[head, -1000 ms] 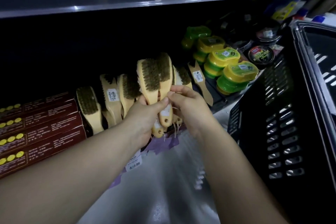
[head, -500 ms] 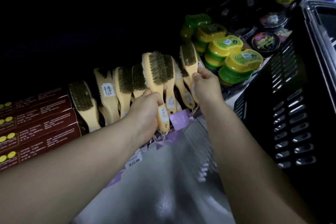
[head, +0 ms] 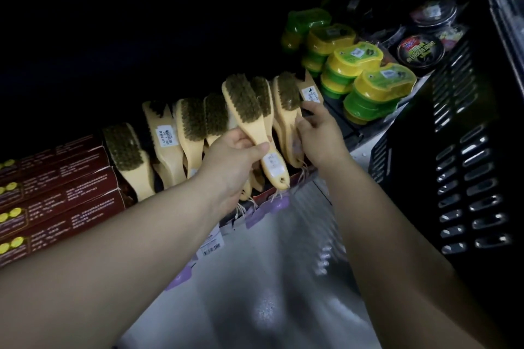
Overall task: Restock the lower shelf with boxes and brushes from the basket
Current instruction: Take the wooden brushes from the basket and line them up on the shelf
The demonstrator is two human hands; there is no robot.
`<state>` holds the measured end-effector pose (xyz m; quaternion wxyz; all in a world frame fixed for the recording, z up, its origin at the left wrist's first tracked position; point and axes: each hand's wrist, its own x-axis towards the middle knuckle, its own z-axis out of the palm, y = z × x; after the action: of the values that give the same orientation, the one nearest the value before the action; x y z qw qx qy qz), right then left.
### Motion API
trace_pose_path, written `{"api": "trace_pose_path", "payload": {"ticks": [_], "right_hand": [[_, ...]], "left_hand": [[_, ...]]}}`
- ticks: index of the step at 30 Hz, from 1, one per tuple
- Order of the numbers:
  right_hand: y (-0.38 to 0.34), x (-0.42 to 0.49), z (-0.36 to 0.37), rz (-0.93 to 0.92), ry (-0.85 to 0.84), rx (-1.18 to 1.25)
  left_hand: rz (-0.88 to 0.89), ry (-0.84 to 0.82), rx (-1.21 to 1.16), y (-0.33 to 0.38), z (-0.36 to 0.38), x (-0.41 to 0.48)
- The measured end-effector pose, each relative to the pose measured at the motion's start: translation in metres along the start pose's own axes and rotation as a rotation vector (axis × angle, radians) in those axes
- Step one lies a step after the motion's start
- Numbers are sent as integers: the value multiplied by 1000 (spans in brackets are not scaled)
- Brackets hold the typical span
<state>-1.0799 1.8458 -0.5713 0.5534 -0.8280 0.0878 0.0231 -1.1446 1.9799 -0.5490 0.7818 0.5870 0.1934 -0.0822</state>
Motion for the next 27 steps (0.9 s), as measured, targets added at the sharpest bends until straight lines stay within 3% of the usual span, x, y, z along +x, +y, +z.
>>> {"api": "trace_pose_path", "payload": {"ticks": [9, 13, 16, 18, 22, 24, 27], "right_hand": [[-25, -28, -12, -8, -54, -34], [-30, -40, -12, -9, -340, 87], [-26, -37, -15, 9, -280, 211], [-24, -31, -19, 59, -159, 302], [-15, -13, -22, 101, 65, 325], [-10, -5, -22, 102, 37, 256], [-4, 3, -16, 73, 21, 171]], "left_hand": [[98, 0, 61, 7, -2, 8], [160, -98, 114, 9, 3, 9], [219, -186, 215, 14, 10, 14], [335, -222, 438, 19, 17, 19], [681, -293, 1338, 14, 20, 35], [696, -415, 1675, 8, 17, 40], [628, -417, 1866, -4, 11, 41]]}}
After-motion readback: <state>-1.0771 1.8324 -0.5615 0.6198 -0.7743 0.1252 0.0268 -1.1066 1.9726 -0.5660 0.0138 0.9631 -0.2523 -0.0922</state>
